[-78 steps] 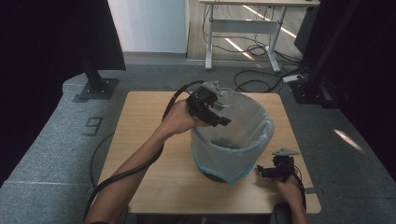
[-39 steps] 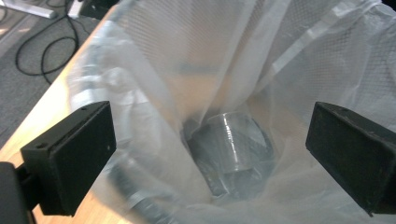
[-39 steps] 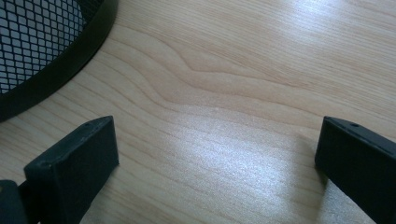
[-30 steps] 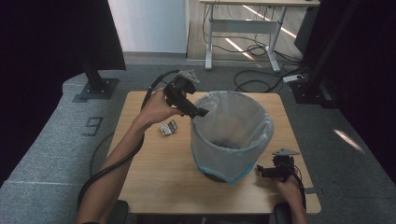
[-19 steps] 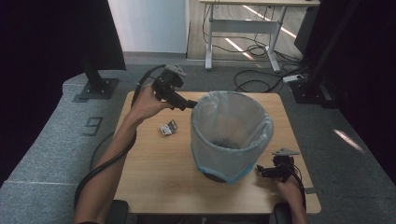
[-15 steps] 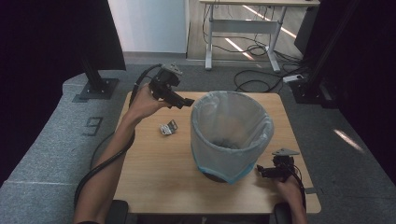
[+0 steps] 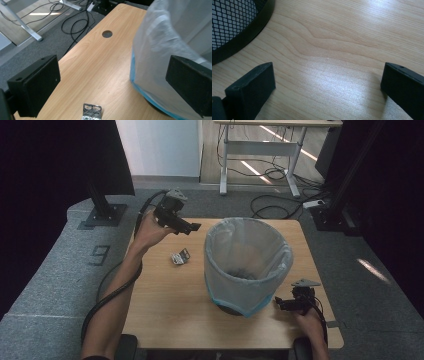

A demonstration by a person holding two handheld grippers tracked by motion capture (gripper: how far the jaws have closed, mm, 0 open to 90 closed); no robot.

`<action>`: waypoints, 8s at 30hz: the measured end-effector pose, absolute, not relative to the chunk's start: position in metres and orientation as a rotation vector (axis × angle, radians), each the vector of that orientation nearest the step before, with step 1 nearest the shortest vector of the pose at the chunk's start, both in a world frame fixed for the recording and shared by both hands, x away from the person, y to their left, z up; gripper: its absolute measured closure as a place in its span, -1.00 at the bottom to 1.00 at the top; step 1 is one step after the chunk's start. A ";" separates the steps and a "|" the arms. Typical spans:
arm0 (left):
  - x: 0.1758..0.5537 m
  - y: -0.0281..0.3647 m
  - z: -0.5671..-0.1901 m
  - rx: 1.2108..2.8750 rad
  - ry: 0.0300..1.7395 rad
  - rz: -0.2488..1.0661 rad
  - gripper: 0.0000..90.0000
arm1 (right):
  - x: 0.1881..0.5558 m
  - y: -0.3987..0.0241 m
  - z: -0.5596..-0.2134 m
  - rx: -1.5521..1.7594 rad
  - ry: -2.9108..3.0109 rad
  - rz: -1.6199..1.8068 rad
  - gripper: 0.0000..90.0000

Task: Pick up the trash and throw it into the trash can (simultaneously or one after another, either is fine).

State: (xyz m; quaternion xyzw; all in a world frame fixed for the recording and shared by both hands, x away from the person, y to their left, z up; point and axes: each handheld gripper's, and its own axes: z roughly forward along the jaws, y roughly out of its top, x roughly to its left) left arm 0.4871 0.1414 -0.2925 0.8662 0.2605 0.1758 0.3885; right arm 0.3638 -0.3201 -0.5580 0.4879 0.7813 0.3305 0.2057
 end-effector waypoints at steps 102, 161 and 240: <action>0.529 0.192 -0.540 2.252 0.931 0.389 -0.24 | 0.364 -0.320 -0.558 1.360 2.177 0.921 -1.00; 0.490 0.202 -0.387 2.133 0.835 0.325 -0.24 | 0.364 -0.320 -0.558 1.360 2.177 0.921 -1.00; 0.406 0.073 -0.246 2.159 0.286 0.181 -0.24 | 0.364 -0.320 -0.558 1.360 2.177 0.921 -1.00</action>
